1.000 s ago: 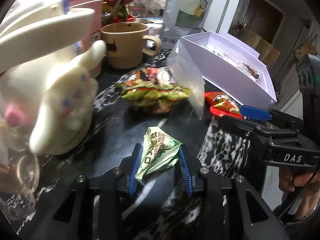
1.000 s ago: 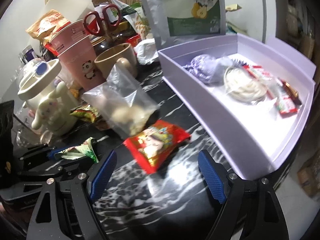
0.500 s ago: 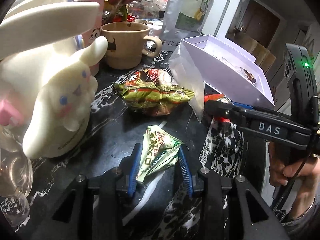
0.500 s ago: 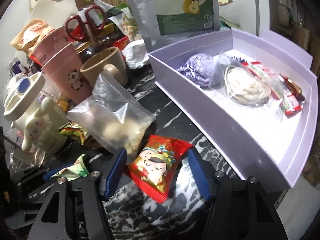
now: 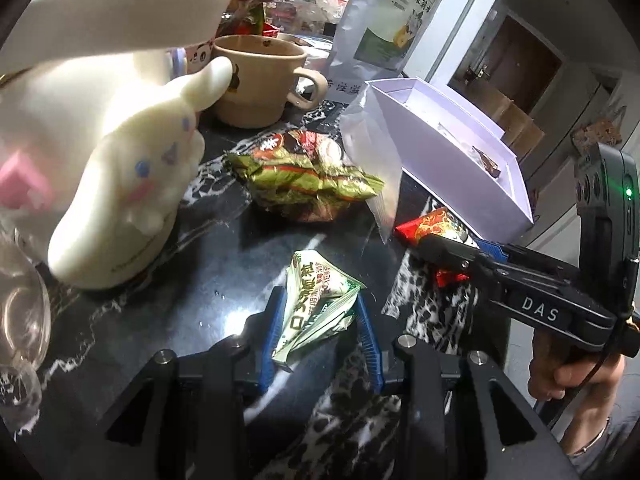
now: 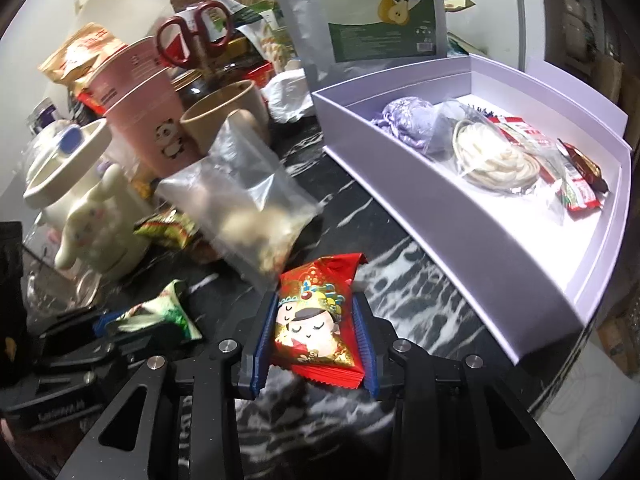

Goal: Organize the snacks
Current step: 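Lift the green candy with the left tool while the right tool lifts the red packet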

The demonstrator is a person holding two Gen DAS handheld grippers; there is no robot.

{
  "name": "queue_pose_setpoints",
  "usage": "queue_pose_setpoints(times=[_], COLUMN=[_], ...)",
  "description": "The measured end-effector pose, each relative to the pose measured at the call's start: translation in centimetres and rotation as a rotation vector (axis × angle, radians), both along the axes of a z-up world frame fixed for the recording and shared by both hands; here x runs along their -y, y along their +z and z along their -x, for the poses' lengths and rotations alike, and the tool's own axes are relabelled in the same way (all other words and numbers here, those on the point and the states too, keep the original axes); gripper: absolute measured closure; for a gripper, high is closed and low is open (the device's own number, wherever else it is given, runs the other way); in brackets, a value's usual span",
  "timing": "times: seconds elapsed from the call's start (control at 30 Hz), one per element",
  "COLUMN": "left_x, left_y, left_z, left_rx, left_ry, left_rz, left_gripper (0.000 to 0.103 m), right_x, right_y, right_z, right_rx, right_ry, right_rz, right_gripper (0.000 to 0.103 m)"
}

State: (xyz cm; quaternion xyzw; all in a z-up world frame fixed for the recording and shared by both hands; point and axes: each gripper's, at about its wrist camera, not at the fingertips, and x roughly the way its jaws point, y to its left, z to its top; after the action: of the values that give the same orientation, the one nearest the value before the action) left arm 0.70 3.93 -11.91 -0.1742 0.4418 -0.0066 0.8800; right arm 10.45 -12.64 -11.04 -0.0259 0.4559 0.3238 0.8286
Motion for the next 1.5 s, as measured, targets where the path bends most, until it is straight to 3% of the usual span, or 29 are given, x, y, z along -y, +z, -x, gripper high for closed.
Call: queue_pose_setpoints(times=[0.6,0.93,1.2,1.5], left_x=[2.9,5.0,7.0,9.7], left_y=[3.5,6.2,9.3,13.0], left_z=[3.5,4.3,3.7,2.1], left_rx=[0.082,0.153,0.231,0.343], left_ry=[-0.056,-0.096,-0.155,-0.237], left_rz=[-0.065,-0.077,-0.091,-0.103], left_gripper=[0.068,0.069,0.069,0.069], right_x=[2.0,4.0,6.4,9.4], right_y=[1.0,3.5,6.5,11.3], right_z=[6.3,9.0,9.9,9.9], right_rx=[-0.015,0.027,0.092,0.234], right_ry=[-0.009,-0.021,-0.065,-0.121], right_rz=[-0.059,-0.083,-0.092,-0.06], right_gripper=[0.067,0.067,0.067,0.067])
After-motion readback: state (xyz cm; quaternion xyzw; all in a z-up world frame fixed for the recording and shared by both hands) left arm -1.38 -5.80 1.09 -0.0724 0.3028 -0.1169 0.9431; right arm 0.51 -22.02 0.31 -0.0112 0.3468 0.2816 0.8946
